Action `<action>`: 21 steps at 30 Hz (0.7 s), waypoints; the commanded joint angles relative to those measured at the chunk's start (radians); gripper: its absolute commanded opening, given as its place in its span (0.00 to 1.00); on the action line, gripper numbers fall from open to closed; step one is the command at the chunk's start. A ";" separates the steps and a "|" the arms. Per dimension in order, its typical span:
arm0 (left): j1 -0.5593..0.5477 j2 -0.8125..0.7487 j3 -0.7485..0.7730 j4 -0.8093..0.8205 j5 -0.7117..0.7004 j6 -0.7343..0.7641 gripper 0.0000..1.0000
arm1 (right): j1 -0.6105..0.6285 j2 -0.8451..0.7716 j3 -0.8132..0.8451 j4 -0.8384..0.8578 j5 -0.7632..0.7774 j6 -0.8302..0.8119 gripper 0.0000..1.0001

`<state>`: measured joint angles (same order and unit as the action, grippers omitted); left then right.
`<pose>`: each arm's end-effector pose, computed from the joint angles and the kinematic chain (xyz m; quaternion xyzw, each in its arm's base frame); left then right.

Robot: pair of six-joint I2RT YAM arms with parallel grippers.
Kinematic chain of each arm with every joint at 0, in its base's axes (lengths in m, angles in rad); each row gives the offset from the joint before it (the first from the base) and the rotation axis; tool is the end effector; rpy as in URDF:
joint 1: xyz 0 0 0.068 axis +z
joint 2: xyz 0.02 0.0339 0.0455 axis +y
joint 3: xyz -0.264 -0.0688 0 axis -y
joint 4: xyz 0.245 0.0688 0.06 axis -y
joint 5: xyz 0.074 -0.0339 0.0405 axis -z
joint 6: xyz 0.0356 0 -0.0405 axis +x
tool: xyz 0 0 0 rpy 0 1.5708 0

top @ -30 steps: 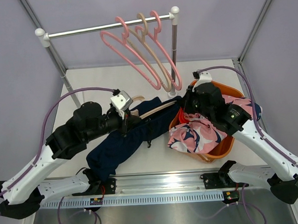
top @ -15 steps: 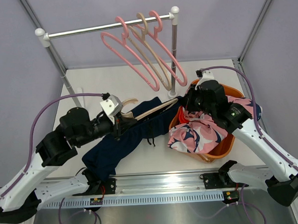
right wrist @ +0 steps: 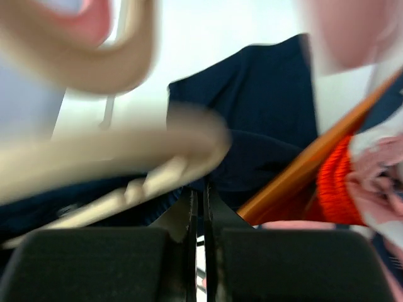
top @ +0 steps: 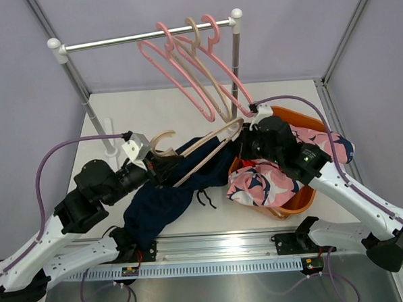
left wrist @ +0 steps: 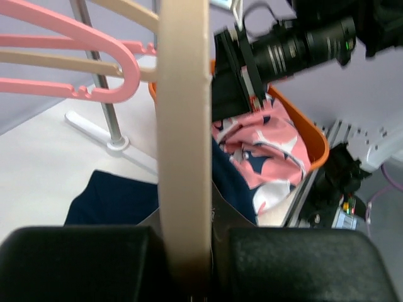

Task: Remove the shorts from the hanger

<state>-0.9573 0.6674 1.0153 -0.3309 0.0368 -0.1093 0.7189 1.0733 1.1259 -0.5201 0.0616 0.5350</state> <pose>0.0750 -0.1087 0.4187 0.3003 0.6335 -0.3736 0.6074 0.1770 0.1520 0.3689 -0.0621 0.8491 0.2861 0.4396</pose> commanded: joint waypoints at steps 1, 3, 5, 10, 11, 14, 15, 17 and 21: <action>-0.006 -0.019 -0.024 0.359 -0.086 -0.067 0.00 | 0.126 0.040 0.060 0.040 0.066 0.019 0.00; -0.006 -0.012 -0.040 0.412 -0.109 -0.084 0.00 | 0.177 0.074 0.084 0.051 0.069 0.023 0.00; -0.005 -0.006 -0.056 0.475 -0.133 -0.093 0.00 | 0.250 0.108 0.110 0.063 0.093 0.020 0.00; -0.006 -0.006 -0.060 0.549 -0.199 -0.084 0.00 | 0.317 0.154 0.141 0.055 0.115 0.005 0.00; -0.006 -0.014 -0.066 0.562 -0.213 -0.084 0.00 | 0.318 0.154 0.144 0.054 0.121 -0.003 0.00; -0.004 -0.032 -0.098 0.633 -0.259 -0.087 0.00 | 0.321 0.142 0.164 0.040 0.135 -0.020 0.00; -0.006 -0.041 -0.106 0.647 -0.267 -0.087 0.00 | 0.324 0.139 0.170 0.032 0.142 -0.024 0.00; -0.006 -0.051 -0.107 0.653 -0.296 -0.081 0.00 | 0.323 0.120 0.198 0.002 0.177 -0.043 0.00; -0.006 -0.051 -0.067 0.560 -0.357 -0.061 0.00 | 0.323 0.071 0.302 -0.125 0.306 -0.104 0.00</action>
<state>-0.9588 0.6201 0.9146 0.1795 -0.2325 -0.1814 1.0355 1.2198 1.2980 -0.5953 0.2268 0.4931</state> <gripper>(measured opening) 0.073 0.031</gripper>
